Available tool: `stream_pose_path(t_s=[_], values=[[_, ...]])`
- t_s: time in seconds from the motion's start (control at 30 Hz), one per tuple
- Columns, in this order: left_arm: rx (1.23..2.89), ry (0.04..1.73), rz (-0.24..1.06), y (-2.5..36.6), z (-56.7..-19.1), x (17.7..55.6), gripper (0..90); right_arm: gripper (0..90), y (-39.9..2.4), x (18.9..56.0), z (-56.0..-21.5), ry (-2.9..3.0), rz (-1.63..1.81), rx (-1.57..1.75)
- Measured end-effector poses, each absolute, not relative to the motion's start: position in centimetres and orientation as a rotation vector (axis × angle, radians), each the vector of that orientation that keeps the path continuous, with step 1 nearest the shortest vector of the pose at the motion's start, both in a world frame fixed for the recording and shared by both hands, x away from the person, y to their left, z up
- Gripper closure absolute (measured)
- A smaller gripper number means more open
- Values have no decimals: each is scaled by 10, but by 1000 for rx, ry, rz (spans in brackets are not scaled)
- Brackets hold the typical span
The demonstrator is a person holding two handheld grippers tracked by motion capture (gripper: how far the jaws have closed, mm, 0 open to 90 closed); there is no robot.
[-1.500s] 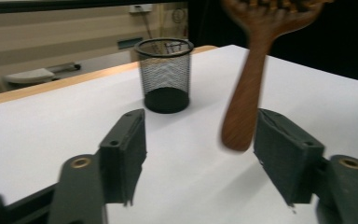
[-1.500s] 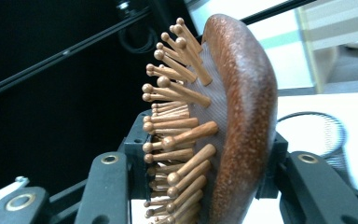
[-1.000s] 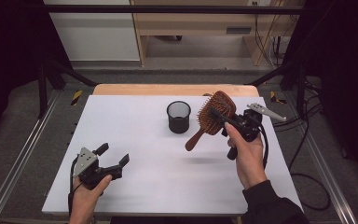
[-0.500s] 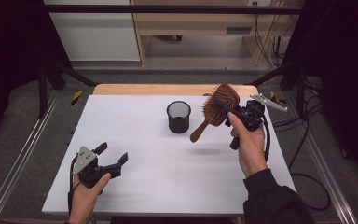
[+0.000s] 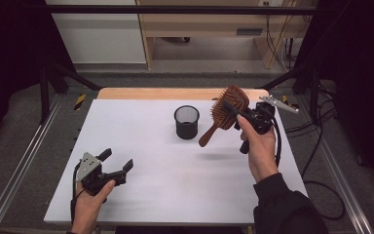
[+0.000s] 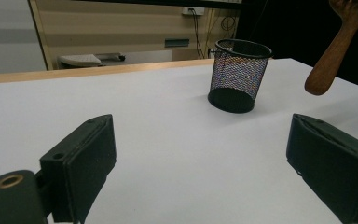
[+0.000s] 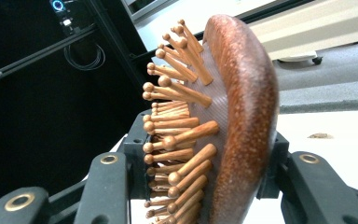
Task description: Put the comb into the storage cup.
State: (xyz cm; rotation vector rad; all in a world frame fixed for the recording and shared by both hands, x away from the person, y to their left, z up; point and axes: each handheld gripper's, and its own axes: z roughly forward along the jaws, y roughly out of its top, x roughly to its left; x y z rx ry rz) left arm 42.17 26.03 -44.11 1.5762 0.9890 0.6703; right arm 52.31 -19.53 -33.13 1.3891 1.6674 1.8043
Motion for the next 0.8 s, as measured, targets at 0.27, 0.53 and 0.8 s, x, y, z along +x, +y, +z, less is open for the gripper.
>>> stream_pose_path(t_s=[0.27, 0.53, 0.8], values=[[1577, 987, 669, 260, -441, 421, 75, 515, -196, 527, -312, 1668, 1764, 1348], [1582, 978, 677, 260, -441, 421, 70, 515, -195, 536, -288, 1628, 1758, 1318], [1573, 975, 683, 259, -440, 421, 30, 514, -191, 550, -263, 1564, 1774, 1298]])
